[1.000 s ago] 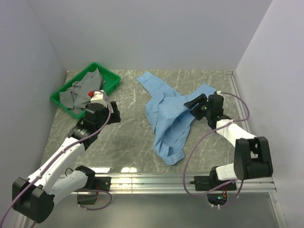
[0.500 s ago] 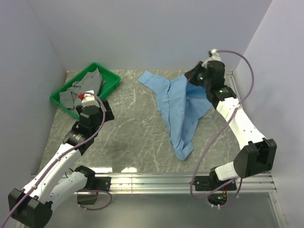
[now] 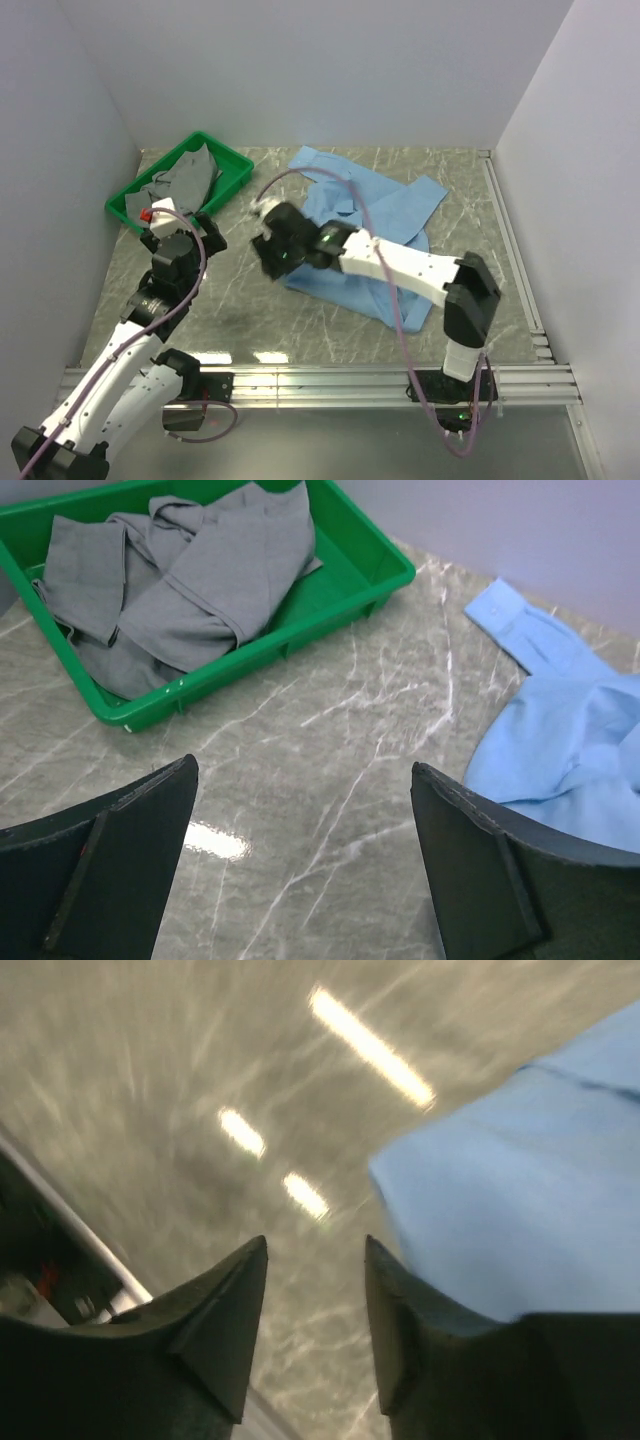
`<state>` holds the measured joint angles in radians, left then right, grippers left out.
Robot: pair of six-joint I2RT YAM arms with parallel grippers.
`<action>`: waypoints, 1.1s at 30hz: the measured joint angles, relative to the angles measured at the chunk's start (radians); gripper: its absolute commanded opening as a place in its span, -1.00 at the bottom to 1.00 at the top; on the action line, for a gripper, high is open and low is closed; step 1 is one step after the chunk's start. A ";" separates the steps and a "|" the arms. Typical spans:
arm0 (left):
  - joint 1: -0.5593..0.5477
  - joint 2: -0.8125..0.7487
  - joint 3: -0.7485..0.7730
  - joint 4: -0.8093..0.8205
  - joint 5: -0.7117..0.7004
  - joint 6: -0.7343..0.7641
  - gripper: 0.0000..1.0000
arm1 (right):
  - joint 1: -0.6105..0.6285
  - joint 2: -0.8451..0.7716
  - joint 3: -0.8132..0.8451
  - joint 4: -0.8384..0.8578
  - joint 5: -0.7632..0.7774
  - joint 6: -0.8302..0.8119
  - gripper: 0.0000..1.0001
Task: Fold and stack the long sleeve shirts
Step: Flatten the shirt out
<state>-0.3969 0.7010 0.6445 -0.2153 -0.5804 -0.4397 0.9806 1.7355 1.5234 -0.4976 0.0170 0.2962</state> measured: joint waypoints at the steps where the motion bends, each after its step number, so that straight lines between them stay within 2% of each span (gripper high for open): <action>1: 0.002 -0.011 -0.006 0.008 -0.002 -0.002 0.86 | 0.040 0.036 0.023 -0.032 0.004 -0.015 0.29; 4: 0.003 -0.028 -0.012 0.017 0.000 -0.010 0.88 | 0.111 0.054 0.032 -0.117 0.017 -0.055 0.58; 6: 0.004 -0.026 -0.012 0.017 0.019 -0.014 0.89 | 0.110 0.013 0.024 -0.143 0.037 -0.069 0.68; 9: 0.005 -0.002 -0.011 0.019 0.092 -0.011 0.93 | 0.051 -0.104 -0.010 -0.155 0.078 -0.069 0.68; 12: 0.005 0.053 0.010 0.019 0.201 0.013 0.95 | -0.089 -0.275 -0.087 -0.142 0.112 -0.030 0.69; 17: -0.038 0.193 0.090 0.009 0.383 0.056 0.95 | -0.436 -0.516 -0.312 -0.077 0.096 0.098 0.64; 20: -0.135 0.266 0.126 0.018 0.431 0.093 0.94 | -0.588 -0.600 -0.475 -0.042 0.021 0.186 0.62; 24: -0.327 0.349 0.134 0.028 0.425 0.187 0.91 | -0.723 -0.646 -0.641 -0.005 -0.105 0.267 0.62; 28: -0.472 0.446 0.146 0.038 0.381 0.254 0.85 | -0.759 -0.657 -0.713 0.012 -0.177 0.310 0.62; 33: -0.600 0.616 0.208 0.072 0.320 0.267 0.85 | -0.764 -0.702 -0.752 0.037 -0.199 0.334 0.62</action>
<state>-0.9974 1.3170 0.8528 -0.1429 -0.2607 -0.1730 0.2165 1.0340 0.7715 -0.4603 -0.1818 0.6300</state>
